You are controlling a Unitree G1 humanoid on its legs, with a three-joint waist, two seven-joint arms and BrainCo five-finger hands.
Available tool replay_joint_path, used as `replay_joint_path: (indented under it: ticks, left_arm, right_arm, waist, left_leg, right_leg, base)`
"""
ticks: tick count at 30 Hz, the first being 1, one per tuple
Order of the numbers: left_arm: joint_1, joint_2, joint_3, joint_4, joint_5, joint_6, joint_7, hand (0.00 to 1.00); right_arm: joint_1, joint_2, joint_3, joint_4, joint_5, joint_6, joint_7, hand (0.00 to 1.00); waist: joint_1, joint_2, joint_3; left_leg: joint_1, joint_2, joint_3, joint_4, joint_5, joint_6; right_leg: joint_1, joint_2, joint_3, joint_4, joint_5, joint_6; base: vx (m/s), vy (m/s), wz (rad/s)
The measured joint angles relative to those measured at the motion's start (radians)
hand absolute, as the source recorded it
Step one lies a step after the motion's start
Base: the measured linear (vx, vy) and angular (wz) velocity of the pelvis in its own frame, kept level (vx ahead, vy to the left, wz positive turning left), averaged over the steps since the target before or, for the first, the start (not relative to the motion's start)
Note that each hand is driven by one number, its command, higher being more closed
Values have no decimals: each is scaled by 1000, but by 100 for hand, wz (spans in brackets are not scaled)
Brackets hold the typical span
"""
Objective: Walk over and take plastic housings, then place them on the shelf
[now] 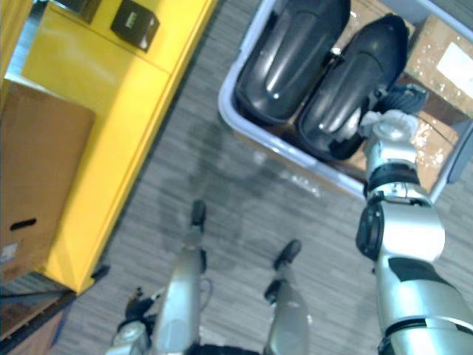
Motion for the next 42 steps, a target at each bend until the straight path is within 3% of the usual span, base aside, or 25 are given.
replay_joint_path:
  ticks: [6, 13, 16, 20, 22, 26, 33, 38, 42]
  left_arm:
    - [-6, -1, -5, 5, -8, 0, 0, 0]
    - [-7, 12, -30, 16, -36, -2, 8, 0]
    - [-11, 33, -44, 12, -35, -5, 8, 0]
    - [-11, 42, -43, 1, -35, -7, 17, 0]
    - [-11, 49, -38, -24, -17, -11, 47, 0]
    - [-20, 63, 25, -130, 105, -15, 112, 0]
    - [-146, 127, 135, -167, 359, 16, 216, 0]
    - [-243, 172, 195, -159, 543, 99, 289, 0]
    - [-330, 194, 200, -158, 621, 153, 331, 0]
  right_arm:
    - [-5, 0, 2, 15, -54, 11, 3, 100]
    - [0, 0, 1, 25, -159, 27, 3, 100]
    - [15, 7, 2, 18, -210, 24, 2, 100]
    - [101, 24, 1, -41, -279, 26, -30, 100]
    - [164, 31, -9, -105, -336, 45, -90, 100]
    - [271, 32, -58, -278, -452, 69, -187, 100]
    - [321, 31, -89, -355, -507, 70, -244, 100]
    - [319, 31, -88, -355, -531, 72, -244, 100]
    - [307, 31, -81, -345, -551, 74, -244, 100]
  waist:
    - [12, -1, 0]
    - [1, -3, -2]
    - [0, -21, -13]
    - [-4, -32, -26]
    - [-11, -33, -32]
    - [-35, -40, -42]
    - [-62, -55, -70]
    - [-62, -55, -70]
    - [-61, -54, -70]
  left_leg:
    - [14, 3, 11, -13, 14, -2]
    - [49, 3, 15, -117, 86, -6]
    - [56, 1, 26, -159, 121, -10]
    - [71, 1, 31, -194, 142, -17]
    - [75, 1, 29, -212, 158, -19]
    - [81, 1, 32, -212, 164, -13]
    - [81, 1, 39, -211, 164, -12]
    - [85, 1, 47, -211, 164, -12]
    - [84, 1, 47, -211, 164, -12]
  right_leg:
    - [1, 1, 2, -5, 1, 1]
    - [-9, 4, 1, -7, -6, -3]
    - [-21, 3, 1, -9, -29, 7]
    - [-21, 2, 2, -9, -53, 9]
    - [-25, 3, 2, -8, -63, 12]
    - [-25, 1, 10, -7, -62, 14]
    - [-31, 0, 19, -7, -60, 16]
    - [-33, -1, 27, -8, -58, 17]
    - [-35, -1, 28, -9, -58, 18]
  base:
    - [-13, 20, -5]
    - [-47, 5, 1]
    - [-62, -23, -2]
    - [-54, -19, -1]
    - [-54, -4, 1]
    - [-27, 3, -4]
    - [6, 4, -2]
    - [6, 9, -3]
    - [0, 0, 0]
